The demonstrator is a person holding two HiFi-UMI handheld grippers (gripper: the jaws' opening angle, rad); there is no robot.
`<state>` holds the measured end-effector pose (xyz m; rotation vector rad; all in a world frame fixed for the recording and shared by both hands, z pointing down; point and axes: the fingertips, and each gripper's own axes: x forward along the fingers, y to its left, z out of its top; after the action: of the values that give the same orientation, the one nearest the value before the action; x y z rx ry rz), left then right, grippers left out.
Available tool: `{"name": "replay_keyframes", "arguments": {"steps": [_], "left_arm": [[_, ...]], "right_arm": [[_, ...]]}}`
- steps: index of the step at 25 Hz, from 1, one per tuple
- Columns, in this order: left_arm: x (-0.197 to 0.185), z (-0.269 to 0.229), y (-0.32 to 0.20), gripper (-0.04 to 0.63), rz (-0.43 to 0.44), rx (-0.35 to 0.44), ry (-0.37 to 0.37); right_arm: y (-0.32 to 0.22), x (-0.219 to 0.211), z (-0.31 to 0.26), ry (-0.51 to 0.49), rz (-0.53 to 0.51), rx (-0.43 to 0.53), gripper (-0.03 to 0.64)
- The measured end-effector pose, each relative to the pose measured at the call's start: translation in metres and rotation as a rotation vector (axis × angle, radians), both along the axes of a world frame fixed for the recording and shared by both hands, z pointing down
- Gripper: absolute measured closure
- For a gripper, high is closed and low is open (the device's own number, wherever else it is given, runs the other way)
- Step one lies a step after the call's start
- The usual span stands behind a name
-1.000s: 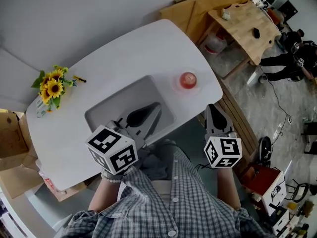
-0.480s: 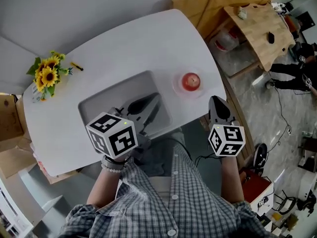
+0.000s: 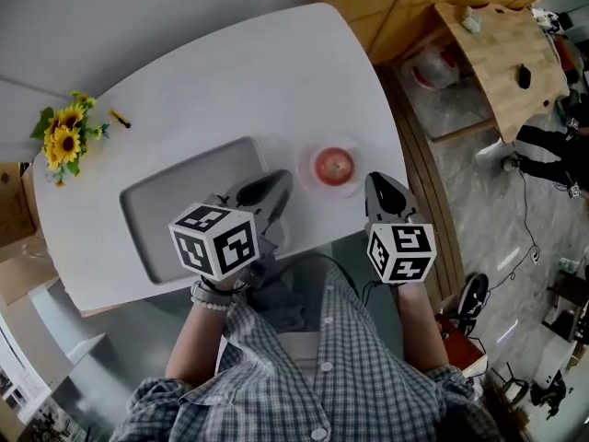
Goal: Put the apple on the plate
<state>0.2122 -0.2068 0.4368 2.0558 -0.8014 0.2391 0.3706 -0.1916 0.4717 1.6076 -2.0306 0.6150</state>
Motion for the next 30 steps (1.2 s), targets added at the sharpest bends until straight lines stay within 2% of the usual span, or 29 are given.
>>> {"name": "replay_keyframes", "arguments": {"steps": [3, 7, 11, 18, 20, 22, 26, 30], "left_arm": [[0.007, 0.023, -0.009, 0.584, -0.026, -0.036, -0.083], [0.015, 0.042, -0.02, 0.584, -0.074, -0.069, -0.145], [0.02, 0.061, -0.024, 0.583, -0.072, -0.082, -0.258], [0.023, 0.097, -0.019, 0.583, -0.079, -0.146, -0.427], [0.024, 0.106, -0.015, 0.573, -0.074, -0.18, -0.437], [0.024, 0.114, -0.011, 0.515, -0.067, -0.222, -0.432], [0.023, 0.128, -0.005, 0.495, -0.076, -0.293, -0.452], [0.021, 0.136, -0.004, 0.495, -0.101, -0.329, -0.496]], "right_arm": [[-0.008, 0.004, 0.017, -0.009, -0.054, -0.041, 0.586], [-0.016, 0.012, 0.037, -0.021, -0.093, -0.105, 0.586], [-0.022, 0.024, 0.054, -0.017, -0.101, -0.167, 0.584], [-0.027, 0.026, 0.076, -0.09, -0.153, -0.267, 0.584], [-0.027, 0.024, 0.081, -0.096, -0.171, -0.28, 0.584], [-0.028, 0.02, 0.085, -0.102, -0.187, -0.289, 0.584], [-0.03, 0.015, 0.09, -0.125, -0.208, -0.315, 0.583], [-0.029, 0.015, 0.095, -0.148, -0.226, -0.349, 0.557]]}}
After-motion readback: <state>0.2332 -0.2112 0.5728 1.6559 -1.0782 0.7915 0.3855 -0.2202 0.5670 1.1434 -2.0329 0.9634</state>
